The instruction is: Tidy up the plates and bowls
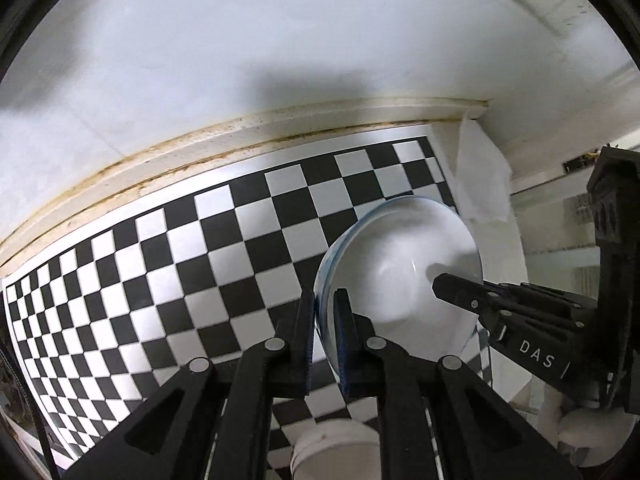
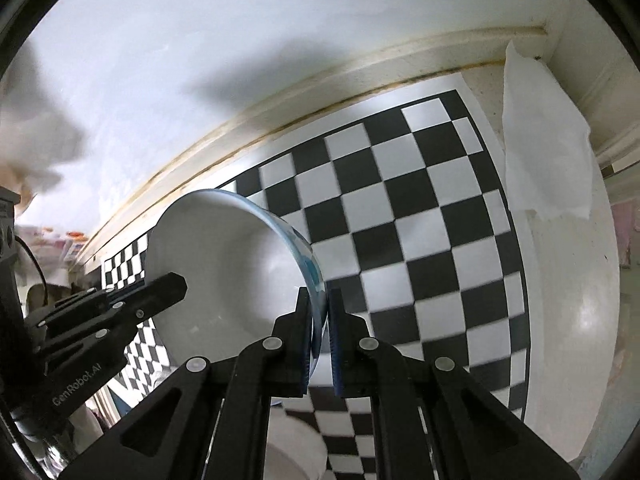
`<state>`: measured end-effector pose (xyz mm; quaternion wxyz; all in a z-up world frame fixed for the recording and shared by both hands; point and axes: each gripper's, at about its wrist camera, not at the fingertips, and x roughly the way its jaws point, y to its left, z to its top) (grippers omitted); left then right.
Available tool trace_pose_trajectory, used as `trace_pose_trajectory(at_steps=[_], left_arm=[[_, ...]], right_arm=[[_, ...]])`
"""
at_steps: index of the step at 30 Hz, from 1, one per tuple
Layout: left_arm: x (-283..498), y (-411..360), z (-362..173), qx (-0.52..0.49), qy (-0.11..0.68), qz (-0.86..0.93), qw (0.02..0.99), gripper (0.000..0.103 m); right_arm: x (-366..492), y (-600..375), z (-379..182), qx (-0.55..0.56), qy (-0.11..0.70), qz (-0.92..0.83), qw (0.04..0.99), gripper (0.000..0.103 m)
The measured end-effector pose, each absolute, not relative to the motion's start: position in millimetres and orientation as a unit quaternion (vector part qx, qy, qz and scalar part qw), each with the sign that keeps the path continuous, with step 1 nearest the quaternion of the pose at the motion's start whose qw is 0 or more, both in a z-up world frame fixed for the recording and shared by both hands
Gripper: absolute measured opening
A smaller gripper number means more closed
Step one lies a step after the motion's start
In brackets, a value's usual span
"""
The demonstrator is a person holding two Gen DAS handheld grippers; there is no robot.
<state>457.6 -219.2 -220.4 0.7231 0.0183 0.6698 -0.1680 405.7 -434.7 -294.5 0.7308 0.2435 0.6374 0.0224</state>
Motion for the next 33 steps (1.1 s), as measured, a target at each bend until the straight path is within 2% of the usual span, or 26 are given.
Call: trace_pose_trajectory(at_steps=[9, 15, 22, 33], left_arm=[[403, -202, -180, 0.020, 0.647, -0.181, 0.740, 0.008], [361, -187, -172, 0.010, 0.649, -0.184, 0.738, 0.008], [317, -173, -194, 0.016, 0.673, -0.178, 0.718, 0.008], [285, -168, -258, 0.030, 0.723, -0.154, 0.673, 0.008]], right_arm=[[352, -412, -249, 0.233, 0.620, 0.038, 0.749, 0.009], [308, -397, -240, 0.224, 0.621, 0.047, 0.750, 0.009], [264, -376, -265, 0.229, 0.645, 0.062, 0.727, 0.009], [229, -355, -331, 0.215, 0.697, 0.059, 0.681, 0.011]])
